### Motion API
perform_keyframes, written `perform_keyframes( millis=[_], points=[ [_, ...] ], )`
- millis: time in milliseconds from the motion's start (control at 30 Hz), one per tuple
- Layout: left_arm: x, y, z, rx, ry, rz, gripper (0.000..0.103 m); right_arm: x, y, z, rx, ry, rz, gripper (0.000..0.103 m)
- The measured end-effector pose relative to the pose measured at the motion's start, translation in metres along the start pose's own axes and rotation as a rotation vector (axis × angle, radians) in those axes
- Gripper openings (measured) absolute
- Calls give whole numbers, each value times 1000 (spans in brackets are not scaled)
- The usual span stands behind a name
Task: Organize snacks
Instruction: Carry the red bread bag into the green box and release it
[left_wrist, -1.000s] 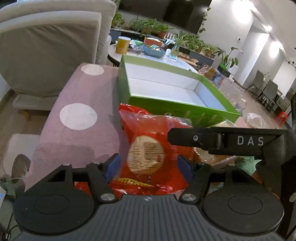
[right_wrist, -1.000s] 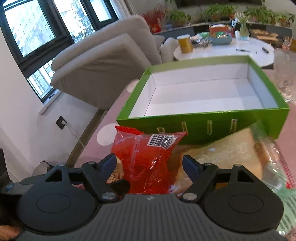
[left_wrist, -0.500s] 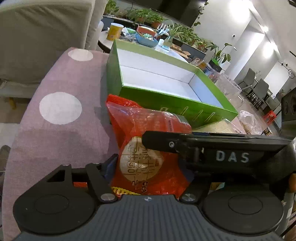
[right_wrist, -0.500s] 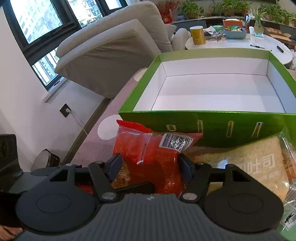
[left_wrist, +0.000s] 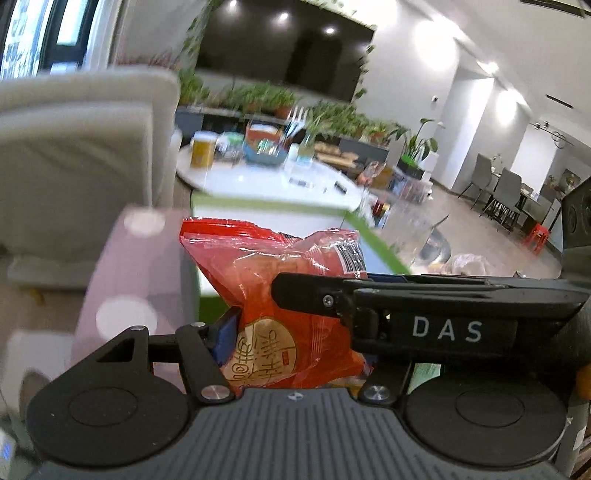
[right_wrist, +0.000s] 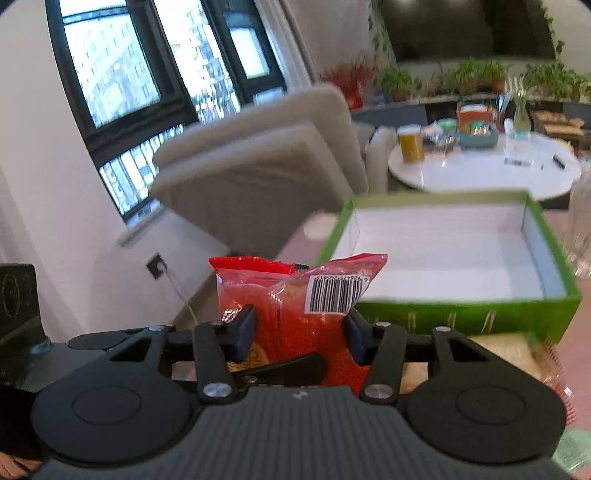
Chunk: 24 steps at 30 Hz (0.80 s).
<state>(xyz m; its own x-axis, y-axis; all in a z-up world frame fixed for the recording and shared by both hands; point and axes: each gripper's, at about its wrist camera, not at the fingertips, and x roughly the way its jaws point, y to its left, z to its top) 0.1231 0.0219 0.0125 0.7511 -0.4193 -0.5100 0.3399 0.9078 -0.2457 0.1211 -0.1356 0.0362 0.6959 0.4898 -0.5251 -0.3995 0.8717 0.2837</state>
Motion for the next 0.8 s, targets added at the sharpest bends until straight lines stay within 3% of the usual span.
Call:
perform_keyframes(
  millis=[167,367,800],
  points=[
    [9,-14,36,66,-50,1,60,-3,-11,25,18,-79,-8,66],
    [38,-14,62,88,-52,4,60,15,-33,42,49,-117,-9,66],
    [119,18,56,58,88,19,60,80,-75,38,142,-9,-27,66]
  ],
)
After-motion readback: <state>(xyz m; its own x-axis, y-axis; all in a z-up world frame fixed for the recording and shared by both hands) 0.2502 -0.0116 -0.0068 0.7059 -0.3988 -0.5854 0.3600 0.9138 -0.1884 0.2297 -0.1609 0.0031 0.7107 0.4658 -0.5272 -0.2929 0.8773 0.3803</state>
